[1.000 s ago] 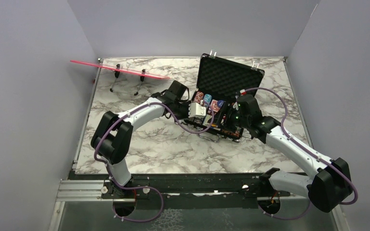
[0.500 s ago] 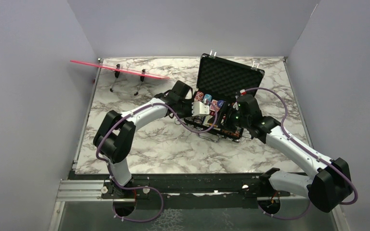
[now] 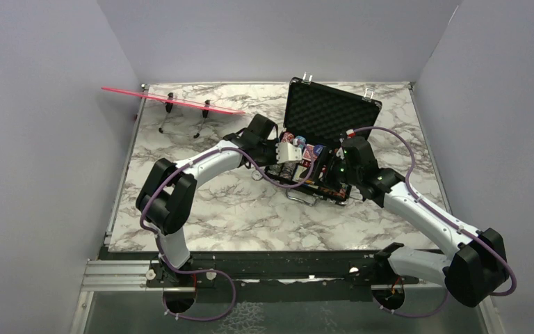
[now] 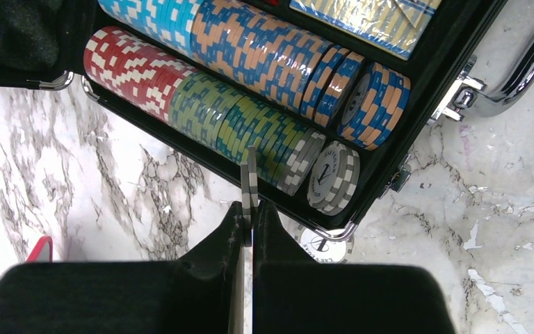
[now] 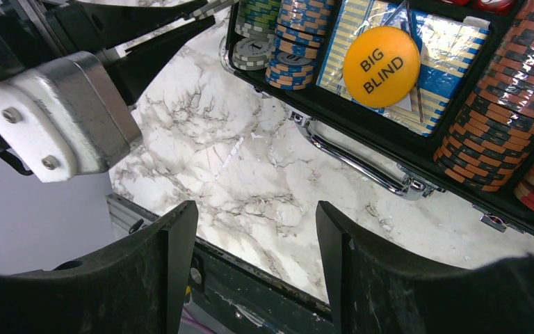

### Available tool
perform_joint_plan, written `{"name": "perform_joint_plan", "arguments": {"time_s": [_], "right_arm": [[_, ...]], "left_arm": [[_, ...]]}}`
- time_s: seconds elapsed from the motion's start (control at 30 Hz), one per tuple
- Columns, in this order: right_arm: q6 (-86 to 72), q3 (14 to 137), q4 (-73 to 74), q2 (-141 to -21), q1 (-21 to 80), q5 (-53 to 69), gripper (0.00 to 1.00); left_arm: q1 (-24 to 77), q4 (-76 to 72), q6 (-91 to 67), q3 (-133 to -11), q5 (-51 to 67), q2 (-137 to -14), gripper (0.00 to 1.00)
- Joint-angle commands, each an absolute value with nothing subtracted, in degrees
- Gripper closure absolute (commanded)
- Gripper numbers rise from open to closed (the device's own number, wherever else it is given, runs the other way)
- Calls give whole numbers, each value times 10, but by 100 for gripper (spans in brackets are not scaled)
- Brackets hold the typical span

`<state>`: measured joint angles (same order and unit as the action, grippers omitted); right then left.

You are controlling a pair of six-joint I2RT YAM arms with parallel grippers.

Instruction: Pack up texas hold em set

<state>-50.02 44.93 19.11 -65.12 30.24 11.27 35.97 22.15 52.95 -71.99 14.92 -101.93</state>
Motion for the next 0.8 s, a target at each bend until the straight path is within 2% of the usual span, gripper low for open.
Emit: {"name": "perform_joint_plan", "arguments": {"time_s": [0.0, 0.4, 0.77], "right_arm": [[-493, 450, 184, -650, 299, 108, 35], [-495, 445, 185, -643, 299, 111, 35], [-495, 445, 181, -643, 299, 115, 35]], "left_arm": [[357, 217, 516, -748, 175, -1012, 100], [357, 249, 574, -696, 240, -954, 100], [357, 295, 564, -726, 221, -1002, 100]]}}
